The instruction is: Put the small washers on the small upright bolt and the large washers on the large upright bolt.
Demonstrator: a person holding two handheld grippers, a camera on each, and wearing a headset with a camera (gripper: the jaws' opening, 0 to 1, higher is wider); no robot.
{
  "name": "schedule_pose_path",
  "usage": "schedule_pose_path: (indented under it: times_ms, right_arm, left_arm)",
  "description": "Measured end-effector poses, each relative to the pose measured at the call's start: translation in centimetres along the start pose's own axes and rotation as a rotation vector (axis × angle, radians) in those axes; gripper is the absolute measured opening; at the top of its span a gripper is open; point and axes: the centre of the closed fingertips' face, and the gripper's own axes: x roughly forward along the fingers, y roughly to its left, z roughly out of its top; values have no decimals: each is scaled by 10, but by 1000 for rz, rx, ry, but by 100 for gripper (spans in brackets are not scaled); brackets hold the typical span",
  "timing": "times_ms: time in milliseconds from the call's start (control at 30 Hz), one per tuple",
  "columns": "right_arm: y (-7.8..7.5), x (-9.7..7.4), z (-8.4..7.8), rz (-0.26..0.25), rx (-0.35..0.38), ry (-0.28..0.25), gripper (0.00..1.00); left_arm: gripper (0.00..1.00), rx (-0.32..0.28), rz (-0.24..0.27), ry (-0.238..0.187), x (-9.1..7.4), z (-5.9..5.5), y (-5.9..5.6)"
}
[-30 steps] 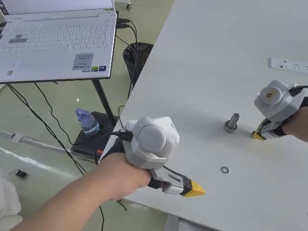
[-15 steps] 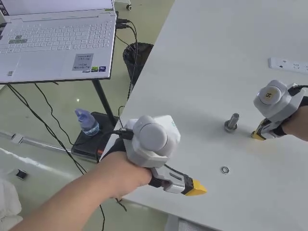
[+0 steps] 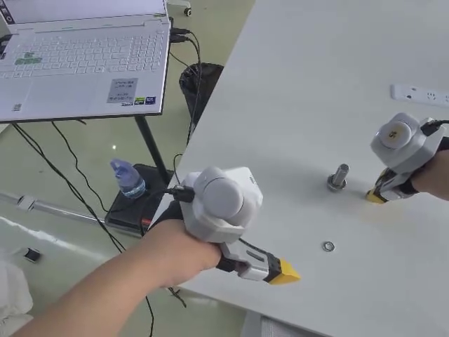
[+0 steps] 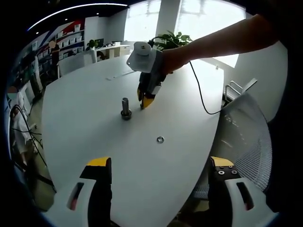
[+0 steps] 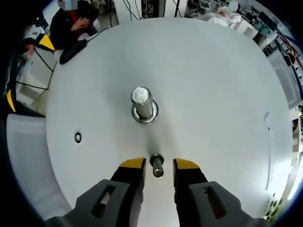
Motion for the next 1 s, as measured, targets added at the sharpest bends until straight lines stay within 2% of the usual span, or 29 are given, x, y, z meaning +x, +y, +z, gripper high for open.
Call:
schedule_pose_path:
  times_ms: [200, 333, 467, 633, 700, 800, 1000]
  right_arm:
    - [-2, -6, 2, 4, -1, -4, 26]
    - [-3, -13, 0, -3, -28, 14, 26]
    - [-2, -19, 1, 5, -22, 7, 26]
    - [4, -29, 8, 9, -20, -17, 26]
    - [10, -33, 13, 35, 9, -49, 26]
    - [11, -38, 12, 13, -23, -38, 26]
    - [14, -46, 9, 10, -55, -18, 26]
  left_arm:
    - [84, 0, 5, -2, -3, 0, -1]
    - [84, 4, 11, -6, -5, 2, -1]
    - [84, 7, 19, -14, -7, 6, -1]
    - [84, 10, 21, -16, -7, 6, -6]
    - [84, 9, 21, -19, -8, 6, -10]
    - [84, 11, 22, -15, -10, 3, -13]
    - [84, 16, 32, -12, -13, -1, -13]
